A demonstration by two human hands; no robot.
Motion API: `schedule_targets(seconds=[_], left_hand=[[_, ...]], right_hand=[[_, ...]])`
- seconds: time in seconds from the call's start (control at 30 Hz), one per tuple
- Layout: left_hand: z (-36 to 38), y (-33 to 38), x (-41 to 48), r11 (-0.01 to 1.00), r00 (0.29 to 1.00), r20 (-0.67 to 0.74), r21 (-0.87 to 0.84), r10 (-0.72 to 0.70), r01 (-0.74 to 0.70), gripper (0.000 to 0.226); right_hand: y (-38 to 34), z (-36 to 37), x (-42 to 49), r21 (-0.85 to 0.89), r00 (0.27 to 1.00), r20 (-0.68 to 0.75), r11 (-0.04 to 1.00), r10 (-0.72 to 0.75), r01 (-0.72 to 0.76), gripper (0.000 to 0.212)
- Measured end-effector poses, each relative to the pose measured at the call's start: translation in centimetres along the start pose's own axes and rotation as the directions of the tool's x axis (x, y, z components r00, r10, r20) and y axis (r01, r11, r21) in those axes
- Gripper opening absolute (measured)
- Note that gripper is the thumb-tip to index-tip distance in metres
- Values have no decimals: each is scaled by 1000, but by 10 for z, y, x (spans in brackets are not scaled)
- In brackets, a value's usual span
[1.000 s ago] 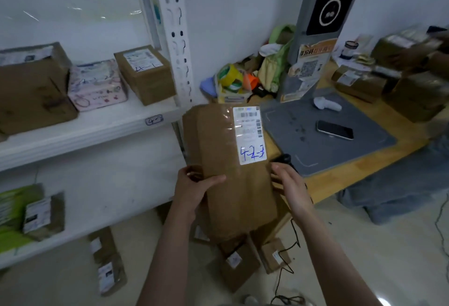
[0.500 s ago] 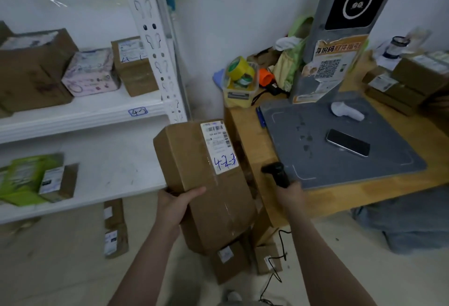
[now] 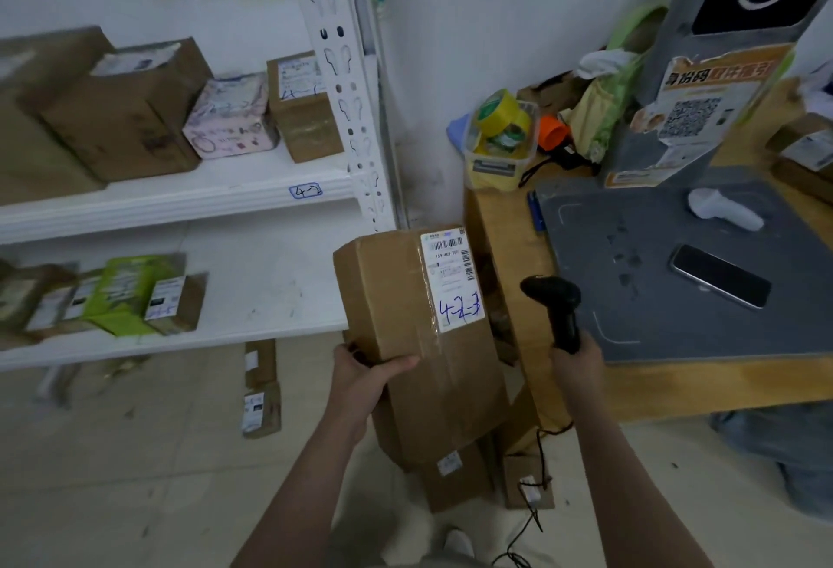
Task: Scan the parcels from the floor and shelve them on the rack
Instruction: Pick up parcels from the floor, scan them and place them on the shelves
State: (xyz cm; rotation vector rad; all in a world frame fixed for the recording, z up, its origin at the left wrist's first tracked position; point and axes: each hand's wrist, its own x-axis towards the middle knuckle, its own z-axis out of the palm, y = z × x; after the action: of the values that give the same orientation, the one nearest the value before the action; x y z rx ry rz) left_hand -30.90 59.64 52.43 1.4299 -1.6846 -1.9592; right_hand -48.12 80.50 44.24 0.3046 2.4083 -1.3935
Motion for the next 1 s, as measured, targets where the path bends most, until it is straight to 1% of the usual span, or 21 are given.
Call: schedule_targets(seconds=[0.07, 0.13, 0.17, 0.27, 0.37, 0.47, 0.57, 0.77, 0.9, 1.0], left_hand=[[3, -1, 3, 999, 999, 11, 11, 36, -36, 90], [6, -4, 6, 998, 998, 24, 18, 54, -55, 88], [8, -5, 7, 998, 998, 34, 31, 56, -57, 89], [14, -7, 9, 997, 996, 71, 59, 50, -55, 99], [19, -9, 7, 995, 993, 104, 72, 55, -63, 103], [20, -12, 5, 995, 991, 118, 69, 64, -73, 102], [17, -11, 4, 994, 990, 125, 73, 70, -80, 101], [4, -13, 0, 994, 988, 120, 51, 93, -99, 99], [-4, -15, -3, 994, 989, 114, 37, 96, -101, 97], [-8, -17, -5, 993, 989, 108, 43, 103, -108, 96]], right_hand=[[-17, -4, -27, 92, 995, 10, 991, -103, 102, 40], [-33, -9, -54, 178, 981, 75, 970, -181, 165, 37], [-39, -10, -66, 213, 971, 111, 959, -213, 187, 38], [-57, -17, -95, 269, 934, 192, 932, -300, 244, 50], [-69, -20, -112, 279, 905, 206, 909, -371, 309, 51], [-74, -19, -120, 313, 905, 193, 898, -379, 310, 48], [-76, -20, -122, 340, 906, 193, 892, -376, 297, 37], [-73, -21, -127, 337, 908, 205, 897, -365, 285, 25], [-79, -20, -135, 341, 879, 221, 878, -422, 336, 22], [-79, -15, -137, 329, 868, 206, 867, -452, 373, 21]])
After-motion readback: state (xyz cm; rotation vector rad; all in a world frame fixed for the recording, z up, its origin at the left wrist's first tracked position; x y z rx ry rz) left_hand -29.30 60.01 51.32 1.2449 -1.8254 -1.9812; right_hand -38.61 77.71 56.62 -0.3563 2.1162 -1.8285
